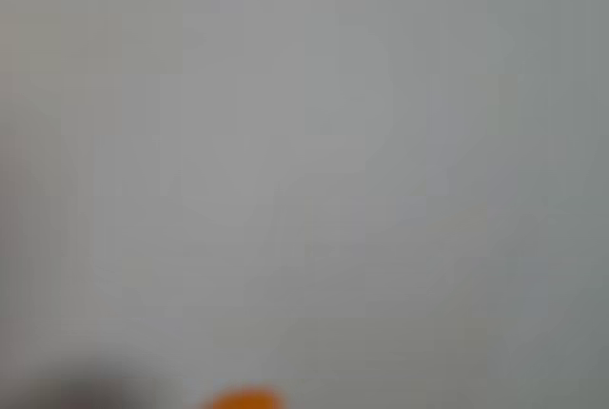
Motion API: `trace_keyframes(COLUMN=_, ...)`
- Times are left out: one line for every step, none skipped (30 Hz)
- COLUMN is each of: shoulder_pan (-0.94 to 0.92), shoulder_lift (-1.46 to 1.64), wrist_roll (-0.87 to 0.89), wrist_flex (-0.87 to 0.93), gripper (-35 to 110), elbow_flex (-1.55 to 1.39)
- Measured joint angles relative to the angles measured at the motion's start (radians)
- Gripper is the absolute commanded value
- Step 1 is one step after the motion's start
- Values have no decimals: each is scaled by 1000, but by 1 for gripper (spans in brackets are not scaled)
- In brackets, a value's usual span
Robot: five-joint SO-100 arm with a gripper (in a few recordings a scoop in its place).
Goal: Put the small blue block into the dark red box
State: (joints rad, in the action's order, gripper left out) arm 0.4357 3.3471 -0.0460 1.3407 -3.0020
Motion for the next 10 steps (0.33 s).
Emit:
trace_keyframes(shoulder_pan=2, shoulder_lift=0, wrist_roll=0, wrist_flex=0, gripper=0, elbow_flex=0)
trace_keyframes(shoulder_pan=0, shoulder_lift=0, wrist_roll=0, wrist_flex=0, gripper=0, elbow_flex=0)
trace_keyframes(shoulder_pan=-3, shoulder_lift=0, wrist_roll=2, wrist_flex=0, gripper=0, elbow_flex=0)
trace_keyframes(shoulder_pan=-6, shoulder_lift=0, wrist_roll=3, wrist_flex=0, gripper=0, elbow_flex=0)
trace_keyframes(shoulder_pan=-8, shoulder_lift=0, wrist_roll=3, wrist_flex=0, gripper=0, elbow_flex=0)
trace_keyframes(shoulder_pan=-9, shoulder_lift=0, wrist_roll=3, wrist_flex=0, gripper=0, elbow_flex=0)
trace_keyframes(shoulder_pan=-9, shoulder_lift=0, wrist_roll=3, wrist_flex=0, gripper=0, elbow_flex=0)
trace_keyframes(shoulder_pan=-9, shoulder_lift=0, wrist_roll=3, wrist_flex=0, gripper=0, elbow_flex=0)
trace_keyframes(shoulder_pan=-9, shoulder_lift=0, wrist_roll=3, wrist_flex=0, gripper=0, elbow_flex=0)
trace_keyframes(shoulder_pan=-9, shoulder_lift=0, wrist_roll=3, wrist_flex=0, gripper=0, elbow_flex=0)
